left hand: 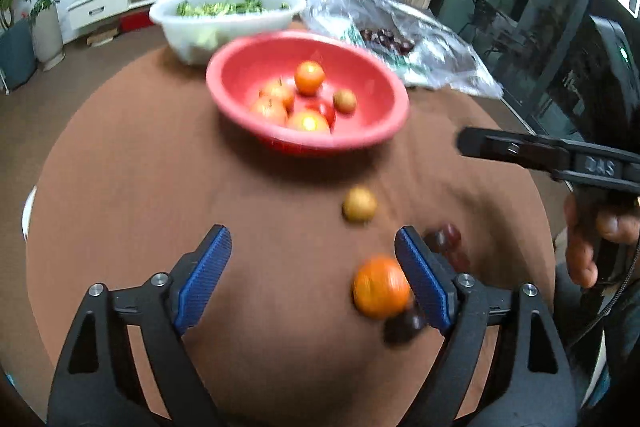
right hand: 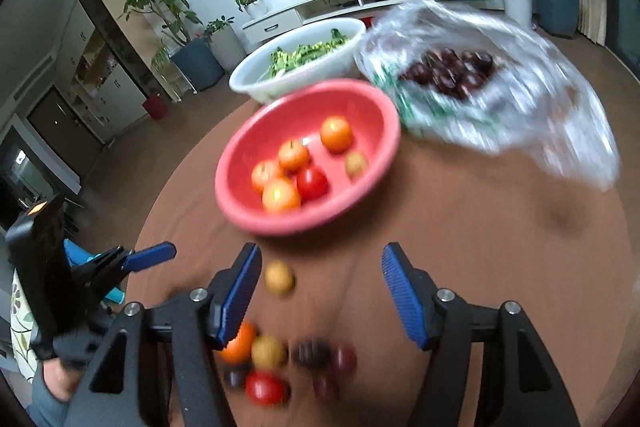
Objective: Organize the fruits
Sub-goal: 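Grasp a dark plum with the left tool while the right tool grasps a dark plum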
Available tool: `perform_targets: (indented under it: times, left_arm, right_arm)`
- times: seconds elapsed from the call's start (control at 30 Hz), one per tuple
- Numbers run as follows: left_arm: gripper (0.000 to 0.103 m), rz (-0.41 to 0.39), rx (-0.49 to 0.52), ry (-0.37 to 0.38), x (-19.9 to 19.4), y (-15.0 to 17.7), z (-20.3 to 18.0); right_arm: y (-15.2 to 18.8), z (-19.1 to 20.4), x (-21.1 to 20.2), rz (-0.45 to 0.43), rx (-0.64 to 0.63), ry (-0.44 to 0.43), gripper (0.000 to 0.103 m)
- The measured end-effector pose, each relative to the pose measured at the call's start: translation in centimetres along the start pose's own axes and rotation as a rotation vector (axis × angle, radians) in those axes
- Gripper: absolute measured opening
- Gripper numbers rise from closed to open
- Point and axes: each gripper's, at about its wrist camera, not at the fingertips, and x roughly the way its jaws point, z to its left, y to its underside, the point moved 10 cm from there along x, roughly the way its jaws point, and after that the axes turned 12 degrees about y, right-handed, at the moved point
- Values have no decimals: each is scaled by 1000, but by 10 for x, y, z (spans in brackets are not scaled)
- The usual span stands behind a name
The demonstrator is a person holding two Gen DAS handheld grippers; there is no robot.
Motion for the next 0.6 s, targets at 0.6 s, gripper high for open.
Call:
perform_targets:
  times: [0.6]
  left_arm:
    - [62,134,133,16,26,86,-66]
  right_arm:
    - [104,4,-30,20,60,-44,66]
